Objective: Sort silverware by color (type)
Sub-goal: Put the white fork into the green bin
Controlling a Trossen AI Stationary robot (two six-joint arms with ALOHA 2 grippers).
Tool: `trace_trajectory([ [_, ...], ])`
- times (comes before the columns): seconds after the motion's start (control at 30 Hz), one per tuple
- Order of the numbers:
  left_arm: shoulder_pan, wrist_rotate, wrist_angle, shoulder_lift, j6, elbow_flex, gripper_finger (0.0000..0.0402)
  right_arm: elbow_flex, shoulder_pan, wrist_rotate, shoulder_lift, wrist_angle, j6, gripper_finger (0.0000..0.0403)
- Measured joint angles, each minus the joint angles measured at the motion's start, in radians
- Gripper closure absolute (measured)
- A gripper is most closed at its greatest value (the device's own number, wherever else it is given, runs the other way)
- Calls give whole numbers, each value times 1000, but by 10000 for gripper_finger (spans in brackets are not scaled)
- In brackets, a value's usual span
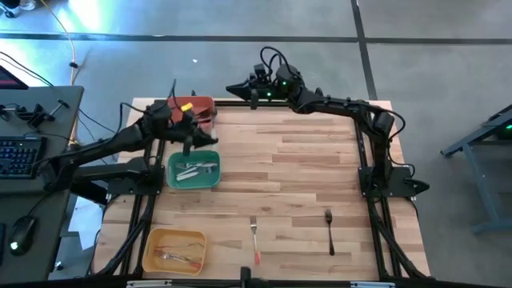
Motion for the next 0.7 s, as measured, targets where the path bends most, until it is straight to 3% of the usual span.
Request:
trace_trajectory([
  [0.23, -125, 18, -217, -83, 1, 0, 383, 0, -59, -53, 0, -10, 13, 400],
  [0.7, -451, 5, -633, -185, -229, 0, 383, 0, -85, -120, 0, -24, -3, 402],
])
